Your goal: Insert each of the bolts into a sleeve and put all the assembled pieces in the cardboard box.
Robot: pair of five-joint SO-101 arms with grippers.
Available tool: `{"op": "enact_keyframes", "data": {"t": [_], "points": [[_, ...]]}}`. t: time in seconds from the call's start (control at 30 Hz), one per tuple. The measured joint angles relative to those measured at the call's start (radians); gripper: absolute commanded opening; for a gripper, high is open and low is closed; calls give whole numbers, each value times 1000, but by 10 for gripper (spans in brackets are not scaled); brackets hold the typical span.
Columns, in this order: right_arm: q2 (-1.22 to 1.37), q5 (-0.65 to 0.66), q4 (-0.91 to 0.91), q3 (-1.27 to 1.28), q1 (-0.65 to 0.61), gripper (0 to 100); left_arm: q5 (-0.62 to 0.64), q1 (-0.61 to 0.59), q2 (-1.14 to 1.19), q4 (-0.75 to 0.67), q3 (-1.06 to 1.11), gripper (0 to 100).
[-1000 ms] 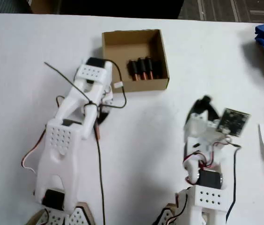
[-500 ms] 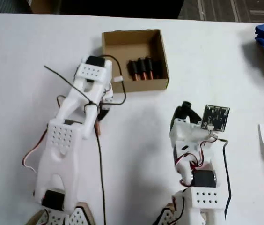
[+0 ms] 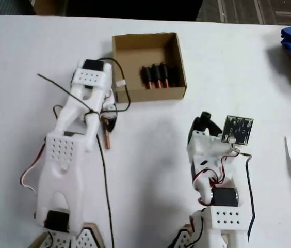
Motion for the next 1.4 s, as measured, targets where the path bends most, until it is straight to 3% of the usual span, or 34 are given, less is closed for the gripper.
{"op": "enact_keyframes", "data": {"t": [0.17, 0.67, 0.77, 1.03, 1.4], "points": [[0, 0, 0, 0, 0, 20, 2, 11, 9, 0, -21, 85], [0, 0, 0, 0, 0, 20, 3, 21, 12, -15, -32, 82], [0, 0, 0, 0, 0, 20, 3, 21, 12, -17, -32, 16], [0, 0, 0, 0, -8, 20, 2, 23, 0, -3, -48, 25], [0, 0, -40, 12, -86, 20, -5, 58, -308, -8, -49, 25]]}}
